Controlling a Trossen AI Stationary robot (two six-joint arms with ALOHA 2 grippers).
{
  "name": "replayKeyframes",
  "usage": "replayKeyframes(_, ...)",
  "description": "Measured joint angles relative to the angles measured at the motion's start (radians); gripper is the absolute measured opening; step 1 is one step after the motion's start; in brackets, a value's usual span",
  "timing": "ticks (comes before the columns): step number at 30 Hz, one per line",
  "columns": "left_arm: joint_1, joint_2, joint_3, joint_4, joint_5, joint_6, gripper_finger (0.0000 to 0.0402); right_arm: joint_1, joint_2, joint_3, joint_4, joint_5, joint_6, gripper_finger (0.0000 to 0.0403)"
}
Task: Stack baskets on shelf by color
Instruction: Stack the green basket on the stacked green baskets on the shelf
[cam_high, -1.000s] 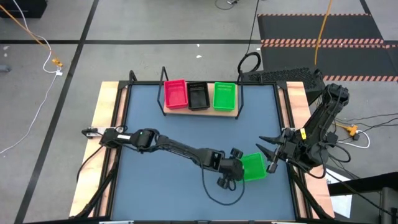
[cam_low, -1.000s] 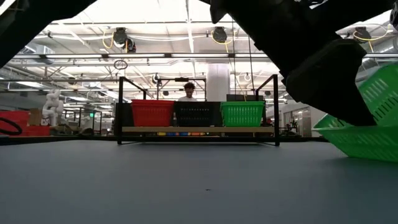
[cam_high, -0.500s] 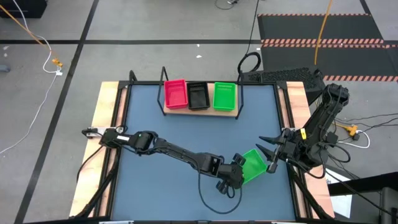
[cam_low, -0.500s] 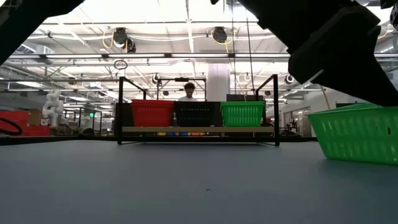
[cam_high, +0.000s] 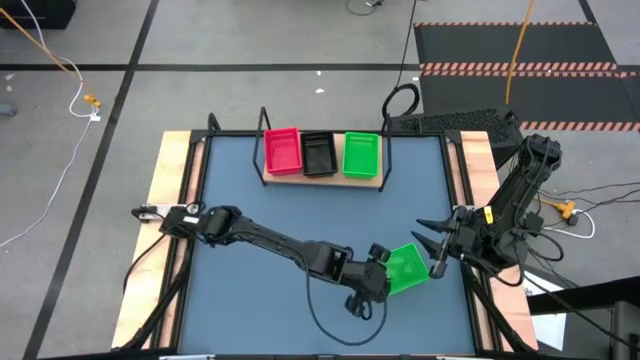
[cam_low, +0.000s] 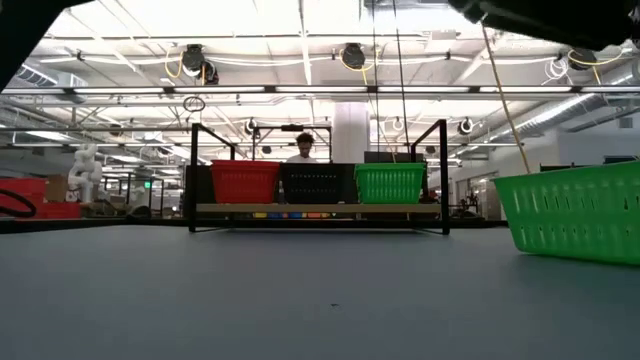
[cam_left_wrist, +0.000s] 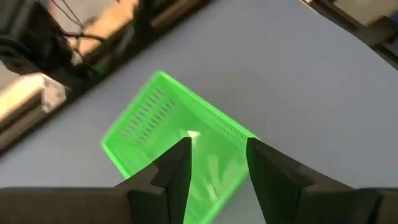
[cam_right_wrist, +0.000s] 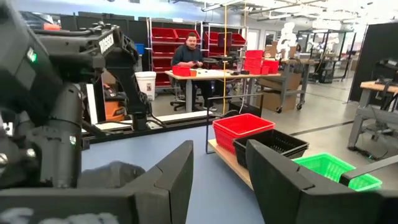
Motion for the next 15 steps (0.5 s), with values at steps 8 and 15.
replayKeyframes(8, 0.001, 0.038, -0.006, -0.079, 0.016, 0.052, 0.0156, 0.000, 0.000, 0.000, -0.003, -0.022, 0.029, 0.0141)
replayKeyframes(15, 0.023, 0.077, -0.008, -0.063, 0.019, 0.069, 0.0156, 0.000, 0.000, 0.000, 0.001, -0.025, -0.003, 0.0141)
